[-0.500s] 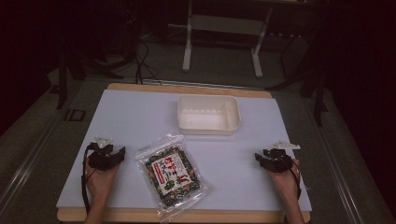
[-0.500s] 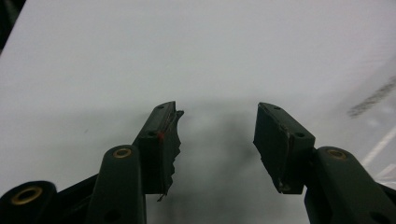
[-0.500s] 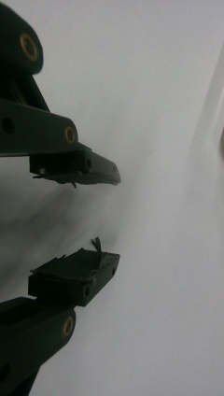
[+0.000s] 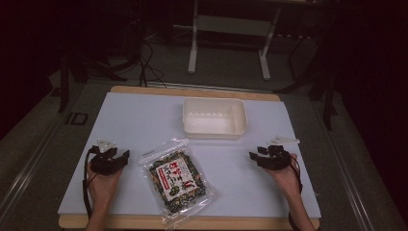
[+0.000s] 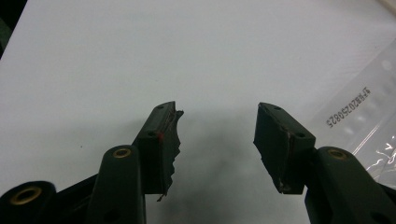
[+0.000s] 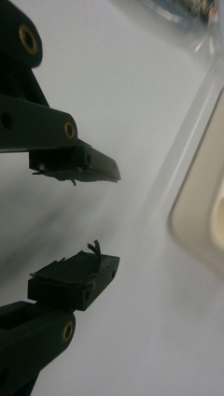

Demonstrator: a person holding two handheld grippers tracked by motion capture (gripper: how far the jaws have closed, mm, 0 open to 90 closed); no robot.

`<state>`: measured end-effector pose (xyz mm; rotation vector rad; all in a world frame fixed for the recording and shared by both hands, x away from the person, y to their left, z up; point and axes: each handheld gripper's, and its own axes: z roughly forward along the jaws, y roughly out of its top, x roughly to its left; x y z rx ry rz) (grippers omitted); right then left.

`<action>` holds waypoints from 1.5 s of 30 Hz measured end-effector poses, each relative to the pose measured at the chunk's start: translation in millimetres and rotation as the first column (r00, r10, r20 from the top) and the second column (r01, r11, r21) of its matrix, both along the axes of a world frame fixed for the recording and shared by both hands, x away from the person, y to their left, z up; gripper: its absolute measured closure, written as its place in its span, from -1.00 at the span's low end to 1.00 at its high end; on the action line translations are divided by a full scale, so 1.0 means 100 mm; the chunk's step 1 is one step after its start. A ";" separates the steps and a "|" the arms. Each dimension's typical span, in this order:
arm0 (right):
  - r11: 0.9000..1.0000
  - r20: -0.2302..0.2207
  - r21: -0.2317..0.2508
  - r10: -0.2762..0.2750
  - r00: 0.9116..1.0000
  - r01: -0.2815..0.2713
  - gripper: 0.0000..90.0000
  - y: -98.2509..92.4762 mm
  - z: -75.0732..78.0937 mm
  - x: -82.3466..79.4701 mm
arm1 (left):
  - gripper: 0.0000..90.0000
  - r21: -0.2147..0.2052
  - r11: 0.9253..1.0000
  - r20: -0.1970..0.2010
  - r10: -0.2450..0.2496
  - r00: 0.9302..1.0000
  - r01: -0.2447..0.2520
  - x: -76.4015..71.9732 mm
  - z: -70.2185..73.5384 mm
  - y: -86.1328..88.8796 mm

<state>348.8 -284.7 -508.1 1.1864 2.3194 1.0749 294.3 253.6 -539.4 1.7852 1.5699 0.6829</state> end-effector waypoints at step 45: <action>0.939 -0.085 0.033 0.345 0.935 -0.343 -0.11 1.93 -0.04 0.53 | 0.10 0.024 0.999 -0.002 0.036 0.999 -0.036 0.01 0.01 0.05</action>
